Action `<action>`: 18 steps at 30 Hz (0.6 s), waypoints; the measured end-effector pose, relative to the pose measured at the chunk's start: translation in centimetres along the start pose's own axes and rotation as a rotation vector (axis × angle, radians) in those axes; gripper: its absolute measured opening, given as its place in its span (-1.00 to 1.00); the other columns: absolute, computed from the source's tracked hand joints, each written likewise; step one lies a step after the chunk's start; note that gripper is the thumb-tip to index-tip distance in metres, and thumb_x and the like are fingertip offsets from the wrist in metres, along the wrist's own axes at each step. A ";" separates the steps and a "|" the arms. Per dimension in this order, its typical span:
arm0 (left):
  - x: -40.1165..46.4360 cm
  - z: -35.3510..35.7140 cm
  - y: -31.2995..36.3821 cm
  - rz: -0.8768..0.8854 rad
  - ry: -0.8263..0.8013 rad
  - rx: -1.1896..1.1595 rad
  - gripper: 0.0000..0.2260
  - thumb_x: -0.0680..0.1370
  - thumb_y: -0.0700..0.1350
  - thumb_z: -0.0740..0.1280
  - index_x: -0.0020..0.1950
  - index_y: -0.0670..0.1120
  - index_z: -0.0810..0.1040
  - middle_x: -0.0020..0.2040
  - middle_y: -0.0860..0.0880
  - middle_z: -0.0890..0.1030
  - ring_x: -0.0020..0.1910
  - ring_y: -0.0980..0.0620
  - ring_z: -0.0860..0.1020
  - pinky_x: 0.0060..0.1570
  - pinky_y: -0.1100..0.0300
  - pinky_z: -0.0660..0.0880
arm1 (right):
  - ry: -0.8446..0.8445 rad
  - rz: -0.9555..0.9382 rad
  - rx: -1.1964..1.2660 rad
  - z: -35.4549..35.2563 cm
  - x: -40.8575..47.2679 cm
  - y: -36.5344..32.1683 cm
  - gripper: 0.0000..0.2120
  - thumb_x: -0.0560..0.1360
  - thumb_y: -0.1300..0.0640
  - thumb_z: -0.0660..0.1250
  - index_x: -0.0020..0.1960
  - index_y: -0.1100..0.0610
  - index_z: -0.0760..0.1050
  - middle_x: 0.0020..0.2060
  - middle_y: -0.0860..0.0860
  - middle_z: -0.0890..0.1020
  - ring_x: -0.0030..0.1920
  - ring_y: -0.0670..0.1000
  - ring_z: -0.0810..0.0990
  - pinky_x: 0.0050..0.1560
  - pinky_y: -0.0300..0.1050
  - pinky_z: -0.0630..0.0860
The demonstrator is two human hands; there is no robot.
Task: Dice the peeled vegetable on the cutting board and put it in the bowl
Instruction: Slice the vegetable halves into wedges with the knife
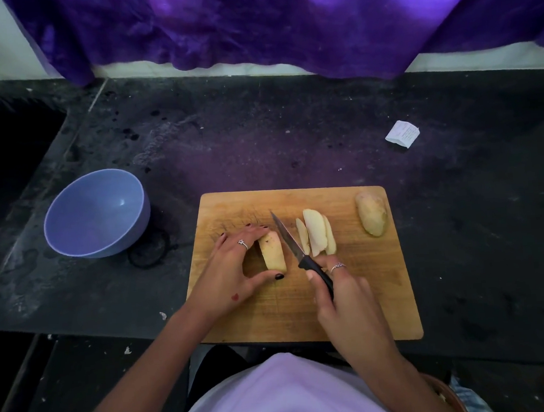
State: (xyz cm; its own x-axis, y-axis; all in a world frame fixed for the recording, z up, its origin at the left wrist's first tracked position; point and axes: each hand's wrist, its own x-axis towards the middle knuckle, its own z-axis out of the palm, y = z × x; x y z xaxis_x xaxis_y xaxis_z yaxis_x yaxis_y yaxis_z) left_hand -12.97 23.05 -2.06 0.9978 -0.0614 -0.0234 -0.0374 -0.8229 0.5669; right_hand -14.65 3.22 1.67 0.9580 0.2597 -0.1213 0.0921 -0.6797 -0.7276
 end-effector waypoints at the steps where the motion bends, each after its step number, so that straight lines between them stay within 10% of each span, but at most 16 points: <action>1: 0.0 0.0 0.0 -0.004 0.001 -0.005 -0.35 0.41 0.18 0.42 0.45 0.09 0.29 0.44 0.15 0.32 0.38 0.32 0.13 0.49 0.12 -0.02 | -0.010 0.005 0.001 0.0 0.0 0.1 -0.80 0.61 -0.01 0.12 0.19 -0.02 0.41 -0.34 -0.12 0.50 -0.33 -0.09 0.51 -0.33 -0.11 0.48; 18: 0.0 -0.3 0.2 -0.016 -0.020 0.006 -0.34 0.40 0.20 0.41 0.44 0.15 0.27 0.32 0.32 0.22 0.37 0.39 0.09 0.45 0.22 -0.10 | -0.081 0.066 0.159 -0.3 0.6 0.5 -0.84 0.61 0.06 0.10 0.18 -0.06 0.29 -0.25 -0.02 0.53 -0.32 -0.05 0.53 -0.33 -0.06 0.54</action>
State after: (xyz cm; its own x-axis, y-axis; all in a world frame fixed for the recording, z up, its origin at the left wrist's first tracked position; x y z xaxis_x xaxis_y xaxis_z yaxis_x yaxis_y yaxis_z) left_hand -12.97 23.01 -1.70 0.9970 -0.0594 -0.0491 -0.0217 -0.8272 0.5615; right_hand -13.93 2.81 1.46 0.9350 0.2766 -0.2219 -0.0209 -0.5816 -0.8132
